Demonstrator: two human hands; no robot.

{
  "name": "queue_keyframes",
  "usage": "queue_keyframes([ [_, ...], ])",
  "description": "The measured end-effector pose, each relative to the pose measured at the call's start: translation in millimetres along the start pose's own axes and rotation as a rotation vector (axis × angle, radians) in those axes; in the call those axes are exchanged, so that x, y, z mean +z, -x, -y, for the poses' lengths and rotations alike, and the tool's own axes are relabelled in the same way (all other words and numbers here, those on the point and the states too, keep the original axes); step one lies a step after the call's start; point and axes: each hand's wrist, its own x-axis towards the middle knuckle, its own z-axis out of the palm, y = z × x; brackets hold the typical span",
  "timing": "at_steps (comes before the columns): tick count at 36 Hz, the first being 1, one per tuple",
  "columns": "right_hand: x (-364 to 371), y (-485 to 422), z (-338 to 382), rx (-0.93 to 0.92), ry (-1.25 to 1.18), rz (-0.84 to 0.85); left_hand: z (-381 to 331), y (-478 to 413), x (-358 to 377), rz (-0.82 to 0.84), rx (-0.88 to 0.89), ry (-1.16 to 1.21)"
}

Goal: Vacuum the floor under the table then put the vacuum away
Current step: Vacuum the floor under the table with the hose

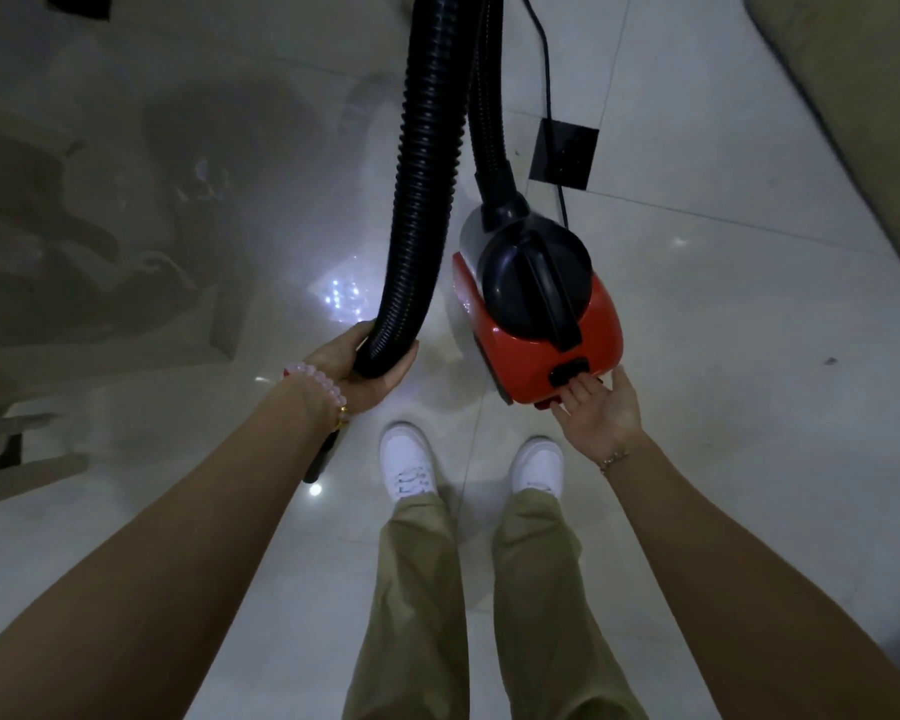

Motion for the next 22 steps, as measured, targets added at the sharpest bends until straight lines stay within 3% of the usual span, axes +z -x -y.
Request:
queue_keyframes([
  [13, 16.0, -31.6, -1.2, 0.020, 0.022, 0.002, 29.6, -15.1, -25.3, 0.209, 0.002, 0.042],
  [18, 20.0, -30.3, 3.1, 0.002, 0.032, -0.032, 39.0, -14.9, -32.6, 0.204, 0.003, 0.113],
  [22, 13.1, -8.3, 5.2, 0.026, 0.318, -0.100, 47.2, -3.6, -39.1, 0.192, -0.017, 0.152],
])
